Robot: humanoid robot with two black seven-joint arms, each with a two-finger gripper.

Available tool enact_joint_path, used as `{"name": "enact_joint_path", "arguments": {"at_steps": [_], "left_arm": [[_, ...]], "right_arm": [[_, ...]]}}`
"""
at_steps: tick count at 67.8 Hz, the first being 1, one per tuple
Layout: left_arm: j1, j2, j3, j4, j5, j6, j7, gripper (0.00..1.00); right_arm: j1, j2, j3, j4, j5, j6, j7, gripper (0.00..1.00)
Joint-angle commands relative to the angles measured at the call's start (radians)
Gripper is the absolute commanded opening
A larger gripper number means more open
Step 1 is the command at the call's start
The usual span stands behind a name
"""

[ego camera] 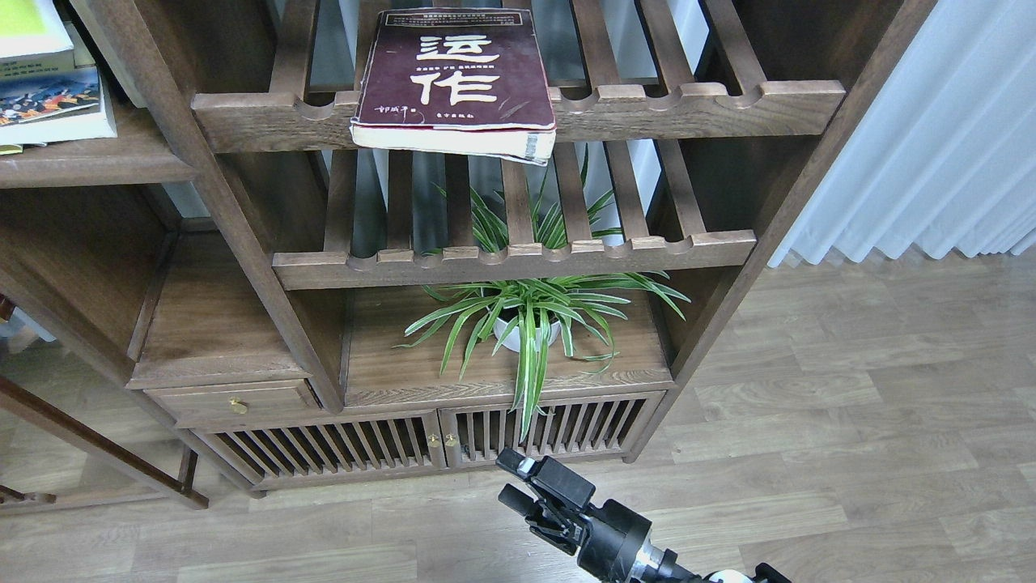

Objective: Organize books on shelf
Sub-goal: 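Lay the yellow book on the paperback and open the left gripper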

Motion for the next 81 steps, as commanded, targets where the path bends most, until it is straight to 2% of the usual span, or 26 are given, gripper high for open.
{"name": "enact_joint_path", "arguments": {"at_steps": [1, 6, 9, 12, 13, 21, 22, 30, 35, 36, 59, 73, 81], "left_arm": [[0.000, -0.002, 0.000, 0.008, 0.000, 0.000, 0.000, 0.05], [0.002, -0.008, 0.000, 0.008, 0.000, 0.000, 0.000, 0.12], [0.002, -0.017, -0.002, 0.008, 0.002, 0.000, 0.000, 0.20], [0.002, -0.025, -0.002, 0.008, 0.003, 0.000, 0.000, 0.30], [0.002, -0.028, -0.002, 0.008, 0.006, 0.000, 0.000, 0.37], [0.000, -0.031, -0.002, 0.005, 0.043, 0.000, 0.000, 0.59], [0.000, -0.032, -0.003, 0.004, 0.059, 0.000, 0.000, 0.67], [-0.008, -0.031, -0.005, -0.007, 0.068, 0.000, 0.000, 0.79], [-0.014, -0.029, -0.005, -0.015, 0.068, 0.000, 0.000, 0.83], [-0.024, -0.026, -0.005, -0.036, 0.068, 0.000, 0.000, 0.86], [-0.026, 0.069, 0.000, -0.243, 0.105, 0.000, 0.000, 0.91], [-0.020, 0.135, 0.024, -0.280, 0.164, 0.000, 0.000, 0.92], [-0.018, 0.215, 0.084, -0.328, 0.191, 0.000, 0.000, 0.92]], "right_arm": [[0.000, 0.000, 0.000, -0.001, 0.000, 0.000, 0.000, 0.99], [0.000, 0.000, 0.000, 0.001, 0.000, 0.000, 0.000, 0.99], [0.002, 0.000, 0.000, 0.001, 0.000, 0.000, 0.000, 0.99], [0.002, 0.000, 0.000, 0.001, 0.000, 0.000, 0.000, 0.99], [0.002, 0.000, -0.002, 0.001, 0.000, 0.000, 0.000, 0.99], [0.002, 0.000, 0.000, 0.001, 0.000, 0.000, 0.000, 0.99], [0.002, 0.000, 0.000, -0.001, -0.002, 0.000, 0.000, 0.99], [0.002, 0.000, -0.002, -0.001, -0.002, 0.000, 0.000, 0.99], [0.003, 0.000, 0.000, -0.001, -0.002, 0.000, 0.000, 0.99], [0.005, 0.000, 0.000, -0.001, -0.003, 0.000, 0.000, 0.99], [0.008, 0.000, 0.000, -0.007, -0.005, 0.000, 0.000, 0.99], [0.009, 0.000, 0.000, -0.010, -0.003, 0.000, 0.000, 0.99], [0.009, 0.000, 0.000, -0.012, -0.002, 0.000, 0.000, 0.99]]}}
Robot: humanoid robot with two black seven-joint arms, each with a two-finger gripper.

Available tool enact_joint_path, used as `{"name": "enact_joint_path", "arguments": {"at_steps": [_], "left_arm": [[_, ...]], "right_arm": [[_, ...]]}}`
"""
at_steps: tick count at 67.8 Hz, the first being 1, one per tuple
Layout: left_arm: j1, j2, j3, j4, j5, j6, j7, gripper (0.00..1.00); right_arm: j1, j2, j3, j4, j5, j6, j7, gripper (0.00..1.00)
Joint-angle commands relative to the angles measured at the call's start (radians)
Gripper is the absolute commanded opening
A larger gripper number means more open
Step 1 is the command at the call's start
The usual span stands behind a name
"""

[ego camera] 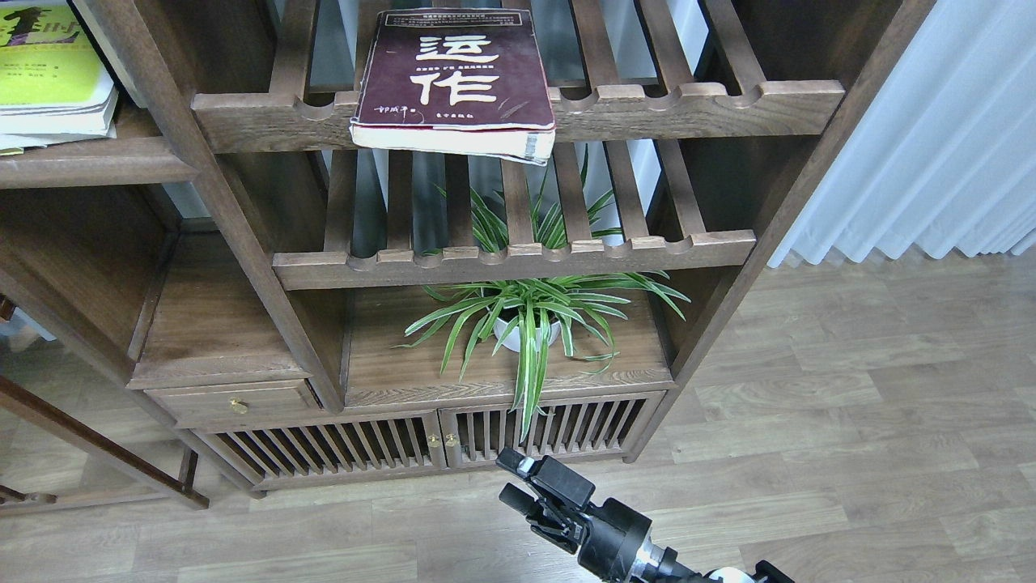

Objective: Organize books on shelf
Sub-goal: 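Lay the yellow book on the paperback and open the left gripper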

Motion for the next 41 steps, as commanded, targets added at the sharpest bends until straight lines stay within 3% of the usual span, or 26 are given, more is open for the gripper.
{"name": "enact_joint_path", "arguments": {"at_steps": [1, 4, 15, 33, 41], "left_arm": [[0.002, 0.082, 0.059, -0.052, 0.023, 0.000, 0.000, 0.92], [0.003, 0.178, 0.136, -0.138, 0.022, 0.000, 0.000, 0.95], [0.003, 0.296, 0.298, -0.256, 0.014, 0.000, 0.000, 0.99], [0.006, 0.313, 0.547, -0.284, 0.011, 0.000, 0.000, 0.99], [0.008, 0.300, 0.680, -0.282, 0.010, 0.000, -0.113, 0.99]], "right_arm": [[0.000, 0.000, 0.000, -0.001, 0.002, 0.000, 0.000, 0.99], [0.000, 0.000, 0.000, -0.004, 0.002, 0.000, 0.000, 0.99], [0.009, 0.000, 0.012, -0.023, 0.003, 0.000, 0.000, 0.99], [0.019, 0.000, 0.018, -0.014, 0.008, 0.000, 0.000, 0.99], [0.028, 0.000, 0.034, -0.009, 0.012, 0.000, 0.000, 0.99]]}}
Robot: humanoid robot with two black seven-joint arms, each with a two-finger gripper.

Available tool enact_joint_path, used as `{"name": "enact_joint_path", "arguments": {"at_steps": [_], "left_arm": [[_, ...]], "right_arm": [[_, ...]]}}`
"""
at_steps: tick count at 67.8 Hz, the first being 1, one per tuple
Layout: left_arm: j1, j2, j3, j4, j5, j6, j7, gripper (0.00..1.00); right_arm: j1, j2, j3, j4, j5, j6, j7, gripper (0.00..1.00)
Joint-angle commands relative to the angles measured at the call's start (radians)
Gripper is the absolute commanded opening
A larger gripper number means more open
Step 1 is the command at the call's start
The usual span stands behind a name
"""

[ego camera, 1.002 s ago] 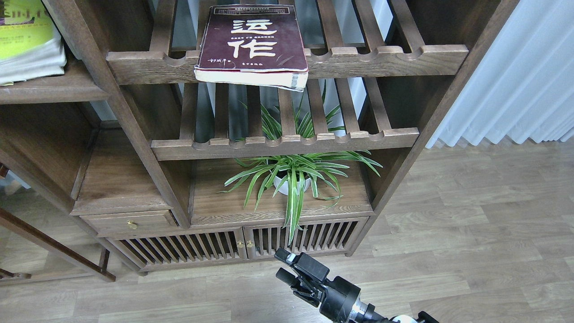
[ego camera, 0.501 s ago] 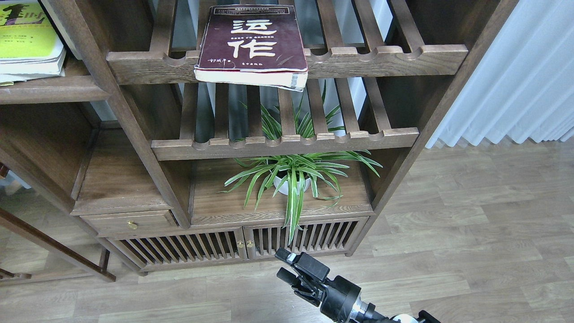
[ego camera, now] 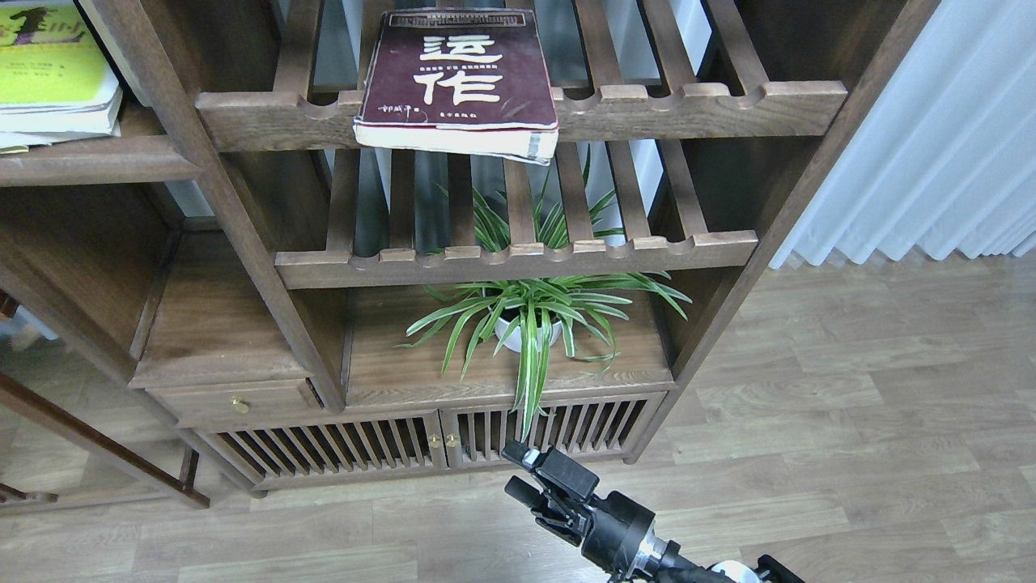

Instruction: Organize books on shelf

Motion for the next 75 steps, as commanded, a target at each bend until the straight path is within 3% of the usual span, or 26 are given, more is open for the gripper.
{"name": "enact_joint_path", "arguments": {"at_steps": [1, 7, 8, 12, 17, 30, 42, 53, 54, 75], "left_arm": [[0.003, -0.013, 0.133, 0.001, -0.002, 0.000, -0.098, 0.99], [0.011, -0.035, 0.238, 0.006, -0.023, 0.000, -0.163, 0.99], [0.017, -0.062, 0.317, 0.006, -0.063, 0.000, -0.202, 0.99], [0.029, -0.088, 0.369, 0.006, -0.115, 0.000, -0.225, 0.99], [0.066, -0.127, 0.397, 0.006, -0.187, 0.000, -0.241, 0.99], [0.218, -0.301, 0.387, 0.016, -0.396, 0.000, -0.258, 0.99], [0.359, -0.466, 0.252, 0.052, -0.505, 0.000, -0.259, 0.99], [0.562, -0.643, -0.050, 0.165, -0.514, 0.000, -0.249, 0.99], [0.619, -0.692, -0.136, 0.177, -0.507, 0.000, -0.236, 0.99], [0.651, -0.699, -0.192, 0.176, -0.451, 0.000, -0.236, 0.99]], "right_arm": [[0.010, 0.000, 0.016, 0.005, 0.003, 0.000, 0.000, 0.99], [0.029, 0.000, 0.030, 0.020, 0.003, 0.000, 0.000, 0.99], [0.043, 0.000, 0.042, 0.049, 0.003, 0.000, 0.000, 0.99], [0.051, 0.000, 0.062, 0.092, 0.003, 0.000, 0.000, 0.99], [0.052, 0.000, 0.085, 0.157, 0.003, -0.005, 0.000, 0.99], [0.077, 0.000, 0.091, 0.326, 0.000, -0.174, 0.000, 0.99], [0.134, 0.000, 0.093, 0.392, -0.003, -0.251, 0.000, 0.99], [0.171, 0.000, 0.094, 0.425, -0.011, -0.294, 0.000, 0.99], [0.183, 0.000, 0.106, 0.447, -0.019, -0.317, 0.000, 0.99], [0.350, 0.000, 0.157, 0.507, -0.037, -0.463, 0.000, 0.99]]}}
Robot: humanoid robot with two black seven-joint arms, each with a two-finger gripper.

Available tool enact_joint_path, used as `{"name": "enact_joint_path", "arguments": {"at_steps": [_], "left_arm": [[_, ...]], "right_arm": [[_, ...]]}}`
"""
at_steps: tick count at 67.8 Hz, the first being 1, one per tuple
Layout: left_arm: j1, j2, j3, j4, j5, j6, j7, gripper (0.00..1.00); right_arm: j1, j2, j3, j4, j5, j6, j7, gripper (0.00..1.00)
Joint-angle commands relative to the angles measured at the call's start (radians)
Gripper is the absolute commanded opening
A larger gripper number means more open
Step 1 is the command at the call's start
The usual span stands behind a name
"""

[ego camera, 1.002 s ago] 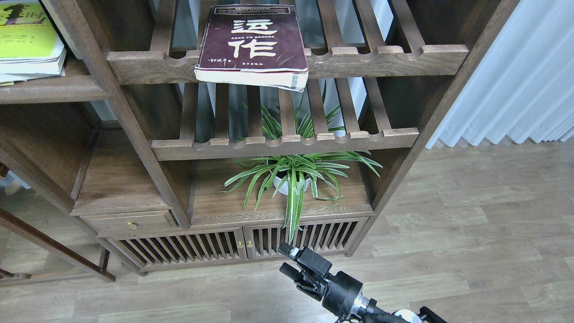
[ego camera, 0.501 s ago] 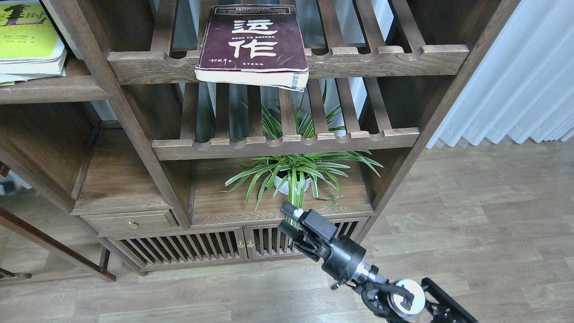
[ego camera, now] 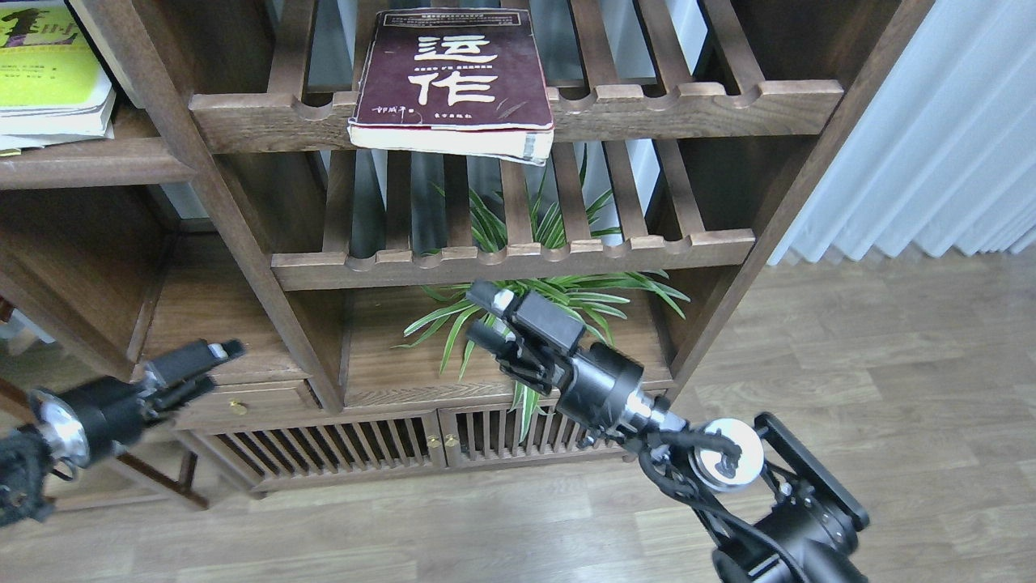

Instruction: Organize books on shelf

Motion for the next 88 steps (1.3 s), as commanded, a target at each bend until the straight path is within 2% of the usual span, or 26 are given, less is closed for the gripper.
{"name": "enact_joint_path", "arguments": {"at_steps": [1, 12, 25, 32, 38, 61, 69, 70, 71, 82, 87, 88], "left_arm": [[0.003, 0.008, -0.006, -0.001, 0.006, 0.000, -0.001, 0.99], [0.025, 0.008, -0.007, -0.001, 0.007, 0.000, 0.000, 0.99], [0.052, 0.009, -0.015, -0.001, 0.007, 0.000, -0.001, 0.99], [0.072, 0.026, -0.022, -0.004, 0.007, 0.000, -0.005, 0.99], [0.078, 0.035, -0.024, -0.006, 0.007, 0.000, -0.006, 0.99], [0.106, 0.038, -0.025, -0.010, 0.007, 0.000, -0.005, 0.99], [0.114, 0.038, -0.025, -0.010, 0.007, 0.000, -0.005, 0.99], [0.114, 0.038, -0.025, -0.010, 0.007, 0.000, -0.005, 0.99], [0.115, 0.038, -0.025, -0.010, 0.007, 0.000, -0.005, 0.99], [0.115, 0.046, -0.025, -0.010, 0.007, 0.000, -0.005, 0.99], [0.115, 0.054, -0.025, -0.010, 0.007, 0.000, -0.005, 0.99], [0.117, 0.055, -0.025, -0.010, 0.007, 0.000, -0.005, 0.99]], "right_arm": [[0.089, 0.000, 0.011, 0.014, -0.003, -0.055, 0.000, 0.99], [0.195, 0.000, 0.011, 0.037, -0.019, -0.150, 0.000, 0.99], [0.282, 0.000, 0.011, 0.034, -0.042, -0.236, 0.022, 0.99], [0.299, 0.000, 0.012, 0.014, -0.088, -0.300, 0.042, 0.99], [0.304, 0.000, 0.037, -0.006, -0.136, -0.348, 0.080, 0.98], [0.305, 0.000, 0.126, -0.020, -0.154, -0.381, 0.090, 0.90], [0.308, 0.000, 0.146, -0.017, -0.153, -0.377, 0.088, 0.79], [0.308, 0.000, 0.149, -0.017, -0.153, -0.375, 0.088, 0.77], [0.310, 0.000, 0.150, -0.014, -0.151, -0.369, 0.085, 0.71], [0.322, 0.000, 0.150, -0.009, -0.148, -0.352, 0.073, 0.55], [0.324, 0.000, 0.150, -0.009, -0.147, -0.308, 0.056, 0.40], [0.324, 0.000, 0.150, -0.009, -0.147, -0.288, 0.044, 0.34]]}}
